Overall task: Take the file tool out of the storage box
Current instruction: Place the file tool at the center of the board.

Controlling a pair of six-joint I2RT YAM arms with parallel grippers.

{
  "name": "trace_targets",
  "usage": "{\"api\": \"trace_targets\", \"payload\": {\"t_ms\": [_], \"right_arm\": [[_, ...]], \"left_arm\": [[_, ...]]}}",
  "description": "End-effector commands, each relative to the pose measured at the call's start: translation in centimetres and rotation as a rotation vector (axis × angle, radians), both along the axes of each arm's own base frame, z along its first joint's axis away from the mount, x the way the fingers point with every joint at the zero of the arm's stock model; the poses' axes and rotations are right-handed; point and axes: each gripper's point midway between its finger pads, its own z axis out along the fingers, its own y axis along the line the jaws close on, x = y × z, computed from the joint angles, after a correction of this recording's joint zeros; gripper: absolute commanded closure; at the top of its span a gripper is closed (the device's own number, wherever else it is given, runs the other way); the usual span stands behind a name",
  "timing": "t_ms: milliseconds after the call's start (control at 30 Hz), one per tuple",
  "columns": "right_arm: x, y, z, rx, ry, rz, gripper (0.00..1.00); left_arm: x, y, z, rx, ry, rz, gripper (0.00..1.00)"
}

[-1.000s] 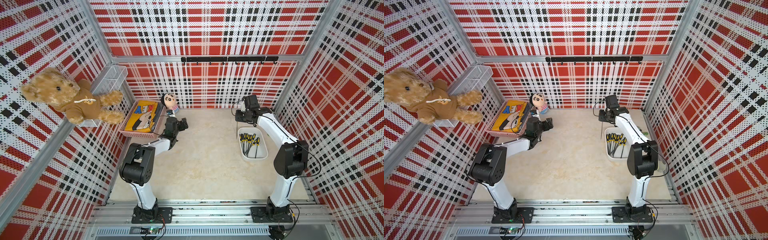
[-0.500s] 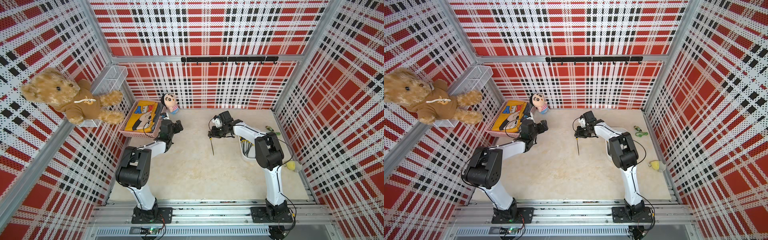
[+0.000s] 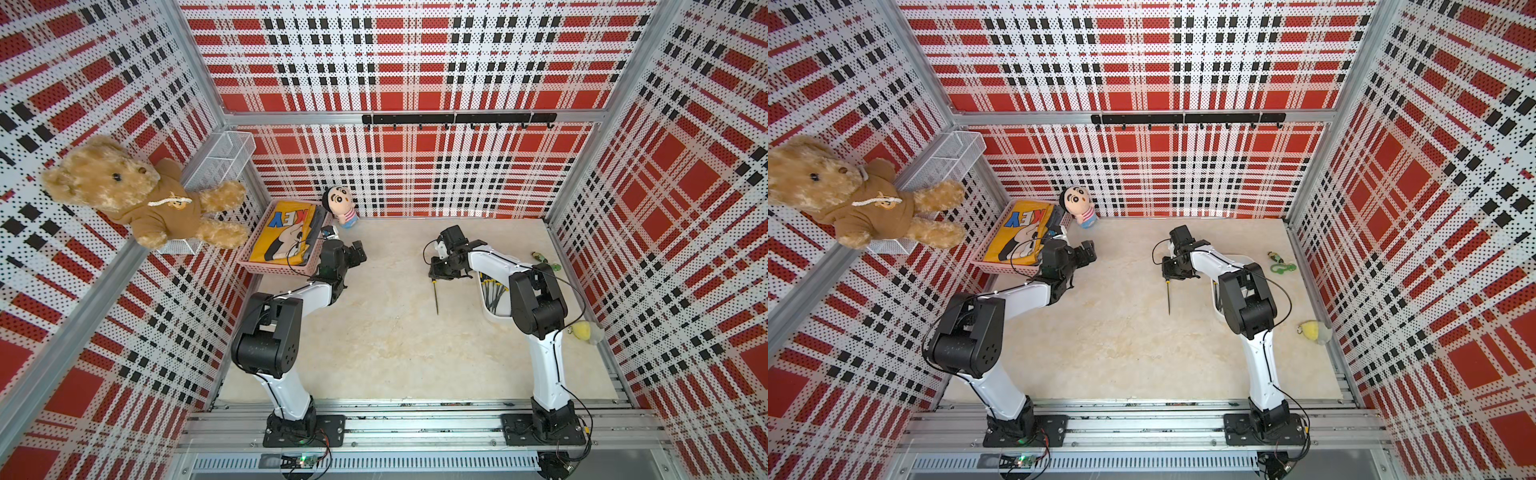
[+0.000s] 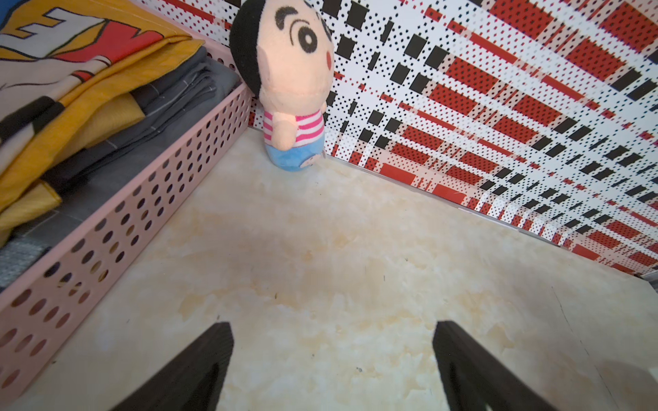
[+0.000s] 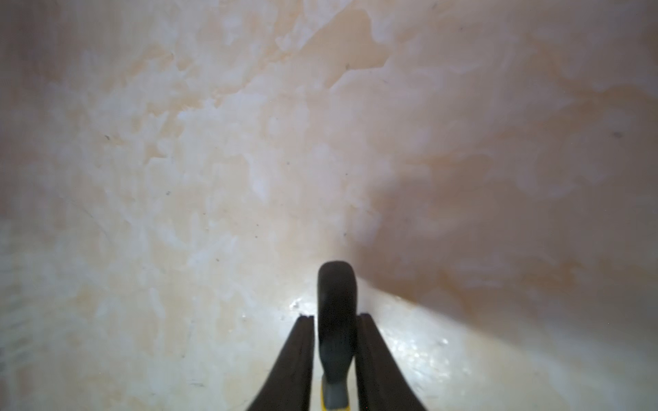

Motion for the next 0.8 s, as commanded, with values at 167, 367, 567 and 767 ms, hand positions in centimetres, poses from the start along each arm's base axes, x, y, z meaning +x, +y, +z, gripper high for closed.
{"api": "trace_targets", "payload": {"t_ms": [167, 367, 567, 767], "right_arm": [[0.1, -3.4, -0.7, -0.165, 0.000, -0.030, 0.52], [0.4, -2.0, 1.0, -0.187, -0.054, -0.007, 0.53], [0.6, -2.3, -0.4, -0.227, -0.009, -0.054, 0.56], [0.4, -2.9, -1.2, -0.274, 0.025, -0.101, 0.55]], "left_arm": [[0.4, -0.5, 0.7, -0.009, -0.017, -0.016, 0.05], [0.3, -0.5, 0.6, -0.006, -0.015, -0.014, 0.05], [0.2, -0.9, 0.5, -0.005, -0.013, -0.019, 0.05], [0.2, -0.9, 0.6, -0.003, -0.015, -0.018, 0.05]]}}
